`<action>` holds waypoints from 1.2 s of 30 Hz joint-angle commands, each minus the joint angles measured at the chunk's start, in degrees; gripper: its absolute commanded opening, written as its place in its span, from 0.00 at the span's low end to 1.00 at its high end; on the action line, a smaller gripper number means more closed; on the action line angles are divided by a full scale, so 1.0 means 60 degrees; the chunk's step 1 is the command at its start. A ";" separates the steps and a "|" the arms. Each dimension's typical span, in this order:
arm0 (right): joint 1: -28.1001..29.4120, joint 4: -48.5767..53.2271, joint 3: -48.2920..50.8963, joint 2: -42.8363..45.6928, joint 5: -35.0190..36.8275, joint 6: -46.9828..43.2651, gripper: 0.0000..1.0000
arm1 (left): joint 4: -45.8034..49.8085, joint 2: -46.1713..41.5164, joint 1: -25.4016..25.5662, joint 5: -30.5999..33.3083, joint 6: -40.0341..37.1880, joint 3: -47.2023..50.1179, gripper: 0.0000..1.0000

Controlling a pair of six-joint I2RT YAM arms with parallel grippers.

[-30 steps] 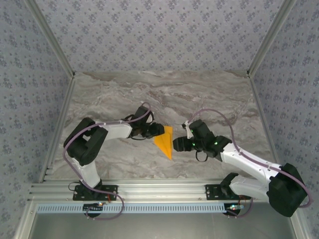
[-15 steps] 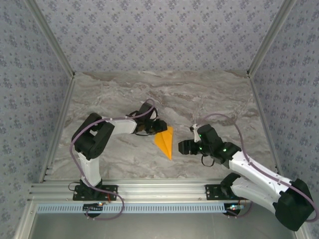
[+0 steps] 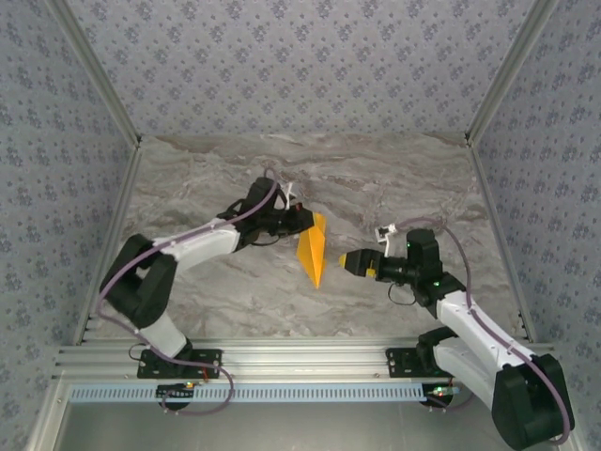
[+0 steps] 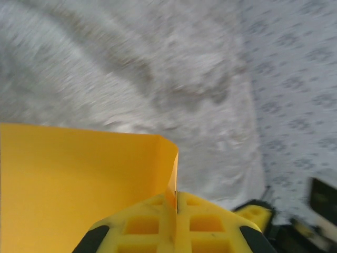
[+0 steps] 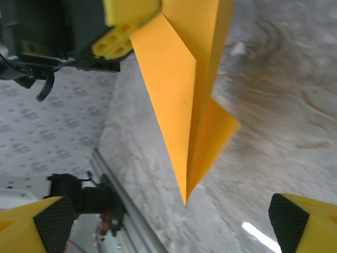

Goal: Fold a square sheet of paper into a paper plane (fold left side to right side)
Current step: Turn over the paper at the center of the table.

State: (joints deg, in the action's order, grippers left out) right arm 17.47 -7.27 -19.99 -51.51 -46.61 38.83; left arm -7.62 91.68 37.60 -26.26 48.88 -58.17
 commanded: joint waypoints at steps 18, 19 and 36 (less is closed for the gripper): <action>0.2153 -0.5689 -0.1289 -0.2039 -0.0759 0.2905 0.99 | -0.0479 -0.4030 -0.0012 -0.0315 0.1347 0.0768 0.00; 0.2259 -0.5864 -0.1401 -0.2177 -0.0757 0.2992 0.99 | -0.0530 -0.4147 -0.0008 -0.0345 0.1408 0.0810 0.00; 0.2833 -0.5190 -0.1587 -0.1293 -0.0257 0.3060 0.29 | -0.0700 -0.4259 -0.0004 -0.0691 0.1739 0.1192 0.02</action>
State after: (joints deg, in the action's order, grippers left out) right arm 34.17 -42.04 -28.45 -62.08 -49.65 59.29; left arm -9.69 66.11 37.52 -29.04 58.65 -51.42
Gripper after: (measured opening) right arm 0.334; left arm 0.040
